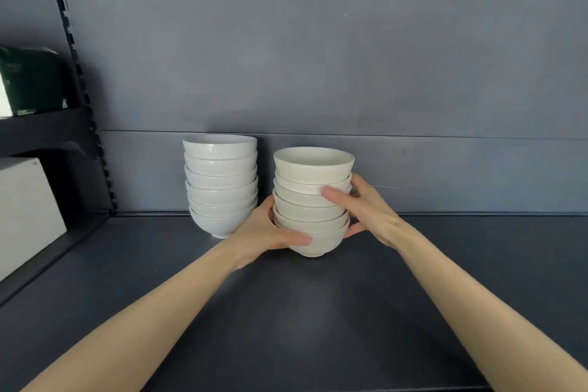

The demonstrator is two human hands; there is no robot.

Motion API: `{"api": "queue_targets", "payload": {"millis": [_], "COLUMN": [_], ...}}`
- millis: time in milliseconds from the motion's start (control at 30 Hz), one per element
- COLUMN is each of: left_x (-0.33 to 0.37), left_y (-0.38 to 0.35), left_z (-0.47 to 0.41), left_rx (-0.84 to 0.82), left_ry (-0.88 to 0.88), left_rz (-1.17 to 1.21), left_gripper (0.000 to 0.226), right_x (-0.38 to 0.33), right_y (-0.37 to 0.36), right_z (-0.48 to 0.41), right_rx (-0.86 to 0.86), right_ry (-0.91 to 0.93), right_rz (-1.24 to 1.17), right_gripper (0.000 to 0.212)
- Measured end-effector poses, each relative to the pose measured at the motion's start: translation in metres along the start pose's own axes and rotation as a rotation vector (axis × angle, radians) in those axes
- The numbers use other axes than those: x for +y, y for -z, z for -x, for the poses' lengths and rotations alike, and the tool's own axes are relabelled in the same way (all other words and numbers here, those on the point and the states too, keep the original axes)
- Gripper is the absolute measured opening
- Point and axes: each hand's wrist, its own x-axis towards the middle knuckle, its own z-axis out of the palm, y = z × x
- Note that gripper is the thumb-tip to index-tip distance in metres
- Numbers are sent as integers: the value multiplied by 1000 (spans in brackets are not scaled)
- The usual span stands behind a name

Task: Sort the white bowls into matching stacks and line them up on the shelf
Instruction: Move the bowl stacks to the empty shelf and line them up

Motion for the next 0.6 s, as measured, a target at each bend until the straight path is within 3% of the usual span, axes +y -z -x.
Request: {"api": "queue_targets", "payload": {"millis": [133,333,433,600], "left_x": [-3,-8,-11,-18], "left_y": [7,14,15,12], "left_z": [-6,-13,-14,-17], "left_rx": [-10,-18,29,147], "left_ry": [-12,-36,-55,-100], "left_rz": [24,-33,-73,-86], "left_gripper": [82,91,97,85], "right_x": [1,6,9,11], "right_y": [-5,-6,-5,-5], "right_z": [-7,-17,-22,-35], "right_rx": [11,7,0,-14], "right_ry": [3,-7,-9,-10], "right_rz": [8,0,-10,-29], "right_gripper": [66,88,89,80]}}
